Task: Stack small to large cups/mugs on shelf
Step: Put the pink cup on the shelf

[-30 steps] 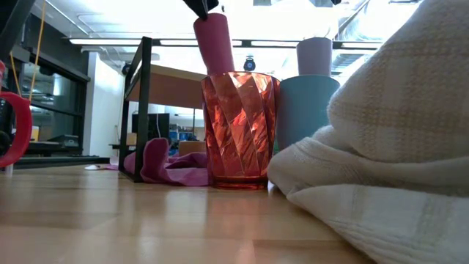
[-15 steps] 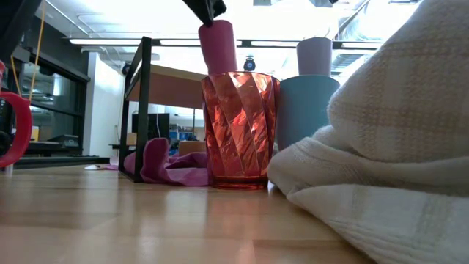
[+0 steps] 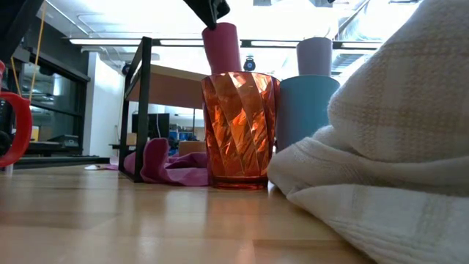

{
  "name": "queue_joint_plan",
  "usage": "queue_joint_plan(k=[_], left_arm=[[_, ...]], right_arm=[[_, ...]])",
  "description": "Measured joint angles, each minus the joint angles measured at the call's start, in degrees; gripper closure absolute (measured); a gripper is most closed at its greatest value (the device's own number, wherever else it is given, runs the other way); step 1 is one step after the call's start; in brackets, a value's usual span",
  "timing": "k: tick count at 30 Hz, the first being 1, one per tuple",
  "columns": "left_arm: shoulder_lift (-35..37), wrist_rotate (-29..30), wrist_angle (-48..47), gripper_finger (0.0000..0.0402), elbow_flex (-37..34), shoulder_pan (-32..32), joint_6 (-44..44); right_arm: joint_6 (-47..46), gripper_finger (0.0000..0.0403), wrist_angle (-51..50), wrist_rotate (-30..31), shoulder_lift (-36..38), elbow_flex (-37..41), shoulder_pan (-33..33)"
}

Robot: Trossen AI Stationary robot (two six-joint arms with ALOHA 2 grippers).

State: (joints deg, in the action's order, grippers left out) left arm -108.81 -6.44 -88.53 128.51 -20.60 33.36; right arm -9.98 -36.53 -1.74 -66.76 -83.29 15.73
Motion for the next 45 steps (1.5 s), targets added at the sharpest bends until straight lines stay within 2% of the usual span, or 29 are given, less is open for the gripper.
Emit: queue_joint_plan(k=[7,17,28,37,45], left_arm=[[0.00,0.02,0.17,0.0398,0.00,0.00,0.03],[0.02,0.02,0.57,0.0361,0.00,0.00,0.55],[0.02,0.02,3.73,0.0357,0.01,0.00,0.29],[0.09,1.11,6.32,0.0357,5.70,0.00,0.70],[2.91,1.86,10.98,0.0357,6.12,0.11,-1.68]], right_arm=[[0.02,0.0354,-0.02,0.00,0.00,0.00,0.00],[0.04,0.0354,0.02,0.00,-0.02,0.00,0.00],[0.64,0.0354,0.04,0.01,-0.02,0.00,0.00],[1.03,0.0354,0.62,-0.07,-0.04,0.00,0.00],[1.46,0.0354,2.04,-6.43,-1.61,-0.02,-0.03]])
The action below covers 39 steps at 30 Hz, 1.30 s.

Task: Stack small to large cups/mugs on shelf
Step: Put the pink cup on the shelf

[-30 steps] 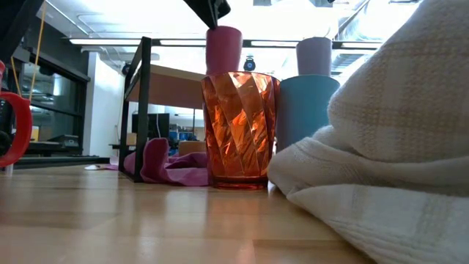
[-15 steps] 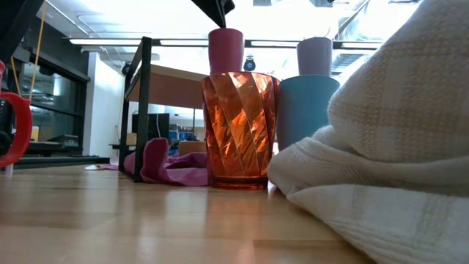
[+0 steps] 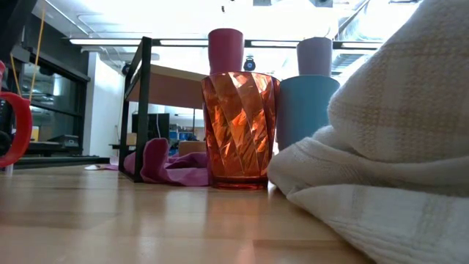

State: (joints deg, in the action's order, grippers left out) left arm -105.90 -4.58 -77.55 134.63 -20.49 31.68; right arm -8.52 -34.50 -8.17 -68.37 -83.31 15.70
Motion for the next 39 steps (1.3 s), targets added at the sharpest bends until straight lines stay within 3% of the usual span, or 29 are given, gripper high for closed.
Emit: queue_joint_plan(k=[10,17,23,31,39], left_arm=[[7.37,-0.95,18.69,0.0357,0.35,0.26,-3.61],[13.77,0.75,24.67,0.0357,0.35,0.26,-5.99],[18.24,3.89,25.02,0.0357,0.35,0.22,-7.21],[22.84,6.33,20.98,0.0357,0.32,0.26,-7.98],[26.54,7.19,14.88,0.0357,0.30,0.26,-7.54]], right_arm=[[0.88,0.0354,4.68,-7.34,-3.70,0.00,-0.01],[1.51,0.0354,4.32,-8.80,-5.54,-1.26,-0.12],[5.91,0.0354,0.66,-8.95,-10.40,-10.61,-1.52],[12.69,0.0354,-13.61,-8.95,-22.85,-28.23,-3.82],[13.26,0.0354,-23.17,-6.85,-29.58,-38.99,-3.93]])
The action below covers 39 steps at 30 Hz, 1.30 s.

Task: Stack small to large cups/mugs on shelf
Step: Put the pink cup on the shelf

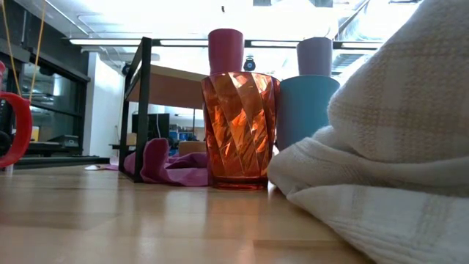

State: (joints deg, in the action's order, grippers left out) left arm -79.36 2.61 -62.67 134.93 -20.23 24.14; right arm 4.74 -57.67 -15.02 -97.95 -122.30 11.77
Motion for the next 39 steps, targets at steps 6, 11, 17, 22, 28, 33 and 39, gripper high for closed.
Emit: queue_joint_plan(k=[6,11,17,22,28,33,39], left_arm=[[2.90,0.44,-4.95,0.0357,0.00,0.00,0.98],[3.64,0.15,-6.10,0.0357,-0.02,0.00,1.82],[6.12,0.00,-4.36,0.0357,-0.02,0.00,3.04],[10.29,0.24,-3.73,0.0357,-1.89,0.00,3.47],[19.48,0.47,3.44,0.0357,-15.14,0.00,1.99],[29.78,0.79,15.30,0.0357,-33.41,0.00,-0.40],[40.12,1.84,26.24,0.0357,-51.87,0.00,-4.78]], right_arm=[[-0.85,0.0354,-6.15,1.98,-3.66,-5.42,-0.78],[-1.25,0.0354,-7.46,2.59,-7.17,-8.63,-1.86],[-1.23,0.0354,-7.23,2.64,-9.44,-12.79,-2.21],[-1.25,0.0354,-7.42,3.57,-9.26,-12.61,-2.19],[0.28,0.0354,-9.95,5.30,-9.25,-12.13,-2.19],[1.70,0.0354,-10.03,5.33,-9.57,-12.13,-2.19],[3.90,0.0354,-12.48,5.76,-11.90,-12.13,-2.44]])
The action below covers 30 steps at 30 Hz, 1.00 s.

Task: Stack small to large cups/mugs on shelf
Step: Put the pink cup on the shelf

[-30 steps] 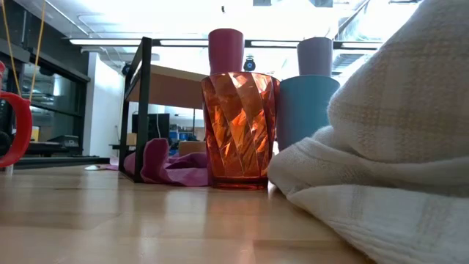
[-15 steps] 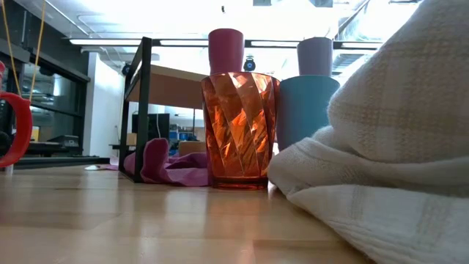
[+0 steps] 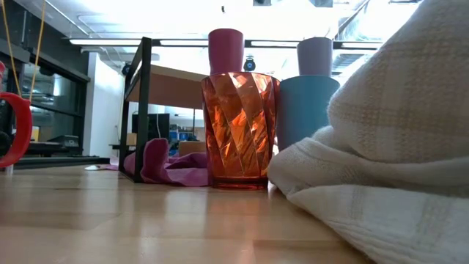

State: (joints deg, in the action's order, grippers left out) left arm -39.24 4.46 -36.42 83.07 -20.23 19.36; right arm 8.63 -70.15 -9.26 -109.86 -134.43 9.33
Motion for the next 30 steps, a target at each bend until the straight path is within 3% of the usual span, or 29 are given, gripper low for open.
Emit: queue_joint_plan(k=[5,13,23,30], left_arm=[[3.51,2.29,0.48,0.0357,-7.59,0.00,-3.31],[3.62,1.15,0.72,0.0357,-14.47,0.00,-7.49],[3.67,0.49,2.14,0.0357,-15.32,0.00,-9.35],[3.67,0.08,1.99,0.0357,-15.32,0.00,-9.80]], right_arm=[[1.45,0.0354,-1.37,1.21,-0.74,-0.44,-0.01],[3.47,0.0354,-3.45,6.12,-0.99,-0.52,0.04],[6.04,0.0352,-6.15,5.66,-2.82,-0.52,0.24],[7.08,0.0320,-5.57,4.52,-4.06,-0.50,0.03]])
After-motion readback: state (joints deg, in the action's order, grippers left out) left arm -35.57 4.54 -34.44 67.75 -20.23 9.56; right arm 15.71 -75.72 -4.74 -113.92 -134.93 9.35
